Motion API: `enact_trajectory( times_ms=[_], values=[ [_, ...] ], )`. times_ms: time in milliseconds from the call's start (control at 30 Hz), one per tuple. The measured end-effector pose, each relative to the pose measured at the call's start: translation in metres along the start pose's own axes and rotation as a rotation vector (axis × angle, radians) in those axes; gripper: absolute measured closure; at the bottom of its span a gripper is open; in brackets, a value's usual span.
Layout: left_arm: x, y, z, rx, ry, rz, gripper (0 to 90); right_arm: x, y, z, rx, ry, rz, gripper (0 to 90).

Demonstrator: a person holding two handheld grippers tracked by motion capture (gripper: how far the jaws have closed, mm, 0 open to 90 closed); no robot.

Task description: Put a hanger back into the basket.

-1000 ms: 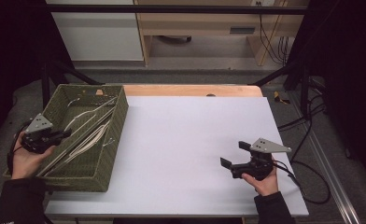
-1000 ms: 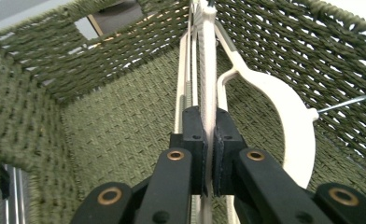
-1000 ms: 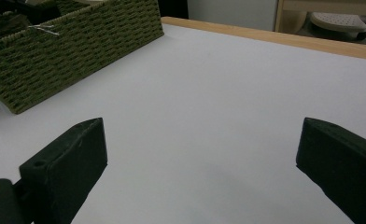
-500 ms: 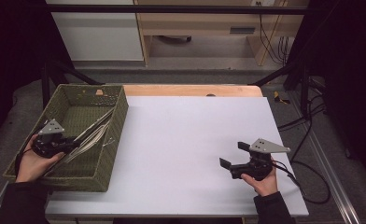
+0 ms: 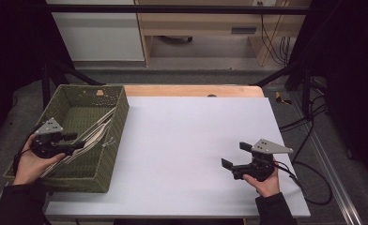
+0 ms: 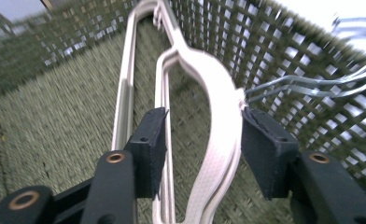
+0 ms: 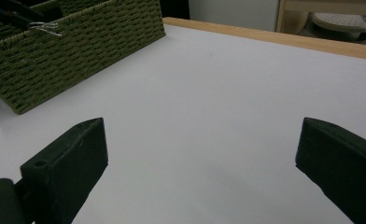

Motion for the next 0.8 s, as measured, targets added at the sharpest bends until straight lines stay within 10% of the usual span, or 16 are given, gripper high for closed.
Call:
enact_trajectory(
  times_ms=[467,800],
  values=[
    [-0.049,0.016,-0.053,0.008,0.041,-0.254,15.2,-0.007,0.009,-0.003,0.010,-0.011,-0.039,2.1],
    [-0.059,0.008,-0.100,0.060,0.053,-0.294,6.5,-0.010,0.017,-0.006,0.020,-0.010,-0.064,1.5]
  ],
)
Point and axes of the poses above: each handheld gripper's, and its own axes: y roughly backward along the jaws, x roughly out of its underside, z roughly to its left, the point moved 9 cm from there along -y, roughly forward along the jaws, and after that the axes turned 2 degrees about x, right-handed, at the moved point
